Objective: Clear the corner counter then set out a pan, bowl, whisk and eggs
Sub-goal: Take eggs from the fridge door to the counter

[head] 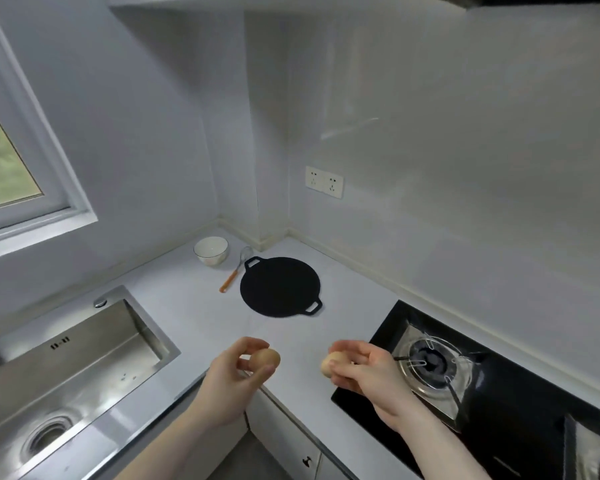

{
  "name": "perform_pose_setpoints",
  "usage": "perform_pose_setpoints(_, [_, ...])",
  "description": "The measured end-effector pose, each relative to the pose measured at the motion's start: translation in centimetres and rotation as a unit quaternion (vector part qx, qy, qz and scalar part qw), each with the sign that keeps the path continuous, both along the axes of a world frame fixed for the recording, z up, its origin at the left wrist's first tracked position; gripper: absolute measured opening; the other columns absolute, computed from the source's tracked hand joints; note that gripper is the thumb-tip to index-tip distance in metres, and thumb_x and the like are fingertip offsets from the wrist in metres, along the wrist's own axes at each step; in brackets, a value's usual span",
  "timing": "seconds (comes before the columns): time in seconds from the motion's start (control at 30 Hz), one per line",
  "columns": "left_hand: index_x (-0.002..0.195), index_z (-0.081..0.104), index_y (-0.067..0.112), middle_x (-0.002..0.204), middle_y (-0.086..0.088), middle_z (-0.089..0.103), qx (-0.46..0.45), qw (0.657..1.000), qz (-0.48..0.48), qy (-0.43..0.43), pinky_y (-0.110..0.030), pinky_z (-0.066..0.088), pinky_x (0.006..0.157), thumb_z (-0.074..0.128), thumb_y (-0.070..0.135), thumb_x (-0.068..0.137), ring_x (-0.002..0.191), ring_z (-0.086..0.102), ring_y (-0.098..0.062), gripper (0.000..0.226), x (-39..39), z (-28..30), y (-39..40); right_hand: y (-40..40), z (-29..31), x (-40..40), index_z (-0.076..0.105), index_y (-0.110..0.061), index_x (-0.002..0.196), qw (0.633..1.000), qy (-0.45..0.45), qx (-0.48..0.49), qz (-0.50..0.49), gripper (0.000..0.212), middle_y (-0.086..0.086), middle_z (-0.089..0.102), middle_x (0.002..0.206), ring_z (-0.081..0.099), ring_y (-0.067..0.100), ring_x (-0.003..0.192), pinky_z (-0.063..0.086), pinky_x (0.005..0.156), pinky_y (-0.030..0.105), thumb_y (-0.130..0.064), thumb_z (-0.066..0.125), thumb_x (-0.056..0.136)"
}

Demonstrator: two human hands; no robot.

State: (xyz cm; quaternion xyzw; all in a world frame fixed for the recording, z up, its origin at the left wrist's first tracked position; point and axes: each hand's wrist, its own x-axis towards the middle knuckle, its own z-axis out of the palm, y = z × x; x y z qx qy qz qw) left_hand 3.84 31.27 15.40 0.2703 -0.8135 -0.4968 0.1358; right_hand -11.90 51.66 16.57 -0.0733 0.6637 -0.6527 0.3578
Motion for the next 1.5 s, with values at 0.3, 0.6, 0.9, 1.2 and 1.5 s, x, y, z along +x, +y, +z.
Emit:
perform_pose_setpoints(0.3, [0.107, 0.066, 0.034, 0.100, 0.013, 0.071, 0.025, 0.999, 0.012, -0.032, -0.014, 0.051, 0.065, 0.074, 0.044, 0.088, 0.080, 0.067, -0.005, 0.022, -7.3, -2.3, -4.4, -4.5, -2.5, -7.7, 0.072, -0.009, 0.108, 0.998, 0.006, 0.053, -0.014, 0.024, 0.005, 0.079, 0.097, 0.077, 0.016, 0.087, 0.062, 0.083, 0.035, -0.008, 0.079, 0.085])
perform_pose_setpoints(0.6, [0.104, 0.065, 0.039, 0.102, 0.015, 0.070, 0.048, 0.991, -0.072, -0.105, -0.026, 0.058, 0.074, 0.067, 0.066, 0.080, 0.088, 0.069, -0.009, 0.036, -18.0, -5.6, -10.1, -8.0, -6.9, -14.3, 0.069, -0.003, 0.114, 0.989, -0.038, 0.074, -0.123, 0.031, 0.008, 0.074, 0.101, 0.074, 0.018, 0.091, 0.062, 0.086, 0.035, -0.007, 0.079, 0.085])
perform_pose_setpoints(0.9, [0.098, 0.065, 0.033, 0.094, 0.009, 0.072, 0.009, 0.974, -0.164, -0.155, -0.023, 0.057, 0.075, 0.067, 0.043, 0.086, 0.089, 0.068, -0.010, 0.016, -27.5, -9.8, -16.8, -12.9, -12.8, -18.2, 0.071, -0.002, 0.113, 0.965, -0.095, 0.096, -0.224, 0.034, 0.012, 0.074, 0.101, 0.073, 0.021, 0.080, 0.062, 0.082, 0.034, -0.004, 0.082, 0.080])
perform_pose_setpoints(1.2, [0.105, 0.058, 0.029, 0.097, 0.010, 0.066, -0.080, 0.935, -0.274, -0.210, -0.028, 0.053, 0.082, 0.056, 0.036, 0.091, 0.091, 0.062, -0.011, 0.016, -36.0, -13.7, -19.2, -15.5, -15.9, -20.6, 0.070, -0.008, 0.102, 0.931, -0.158, 0.129, -0.304, 0.027, 0.012, 0.070, 0.104, 0.071, 0.023, 0.091, 0.061, 0.079, 0.034, 0.001, 0.081, 0.078])
perform_pose_setpoints(1.5, [0.116, 0.060, 0.025, 0.108, 0.005, 0.066, -0.096, 0.915, -0.317, -0.228, -0.033, 0.054, 0.086, 0.060, 0.035, 0.089, 0.098, 0.063, -0.018, 0.029, -41.1, -15.4, -18.5, -16.7, -17.7, -22.9, 0.071, -0.007, 0.107, 0.911, -0.175, 0.177, -0.328, 0.036, 0.015, 0.071, 0.107, 0.071, 0.024, 0.092, 0.063, 0.077, 0.031, 0.004, 0.078, 0.074])
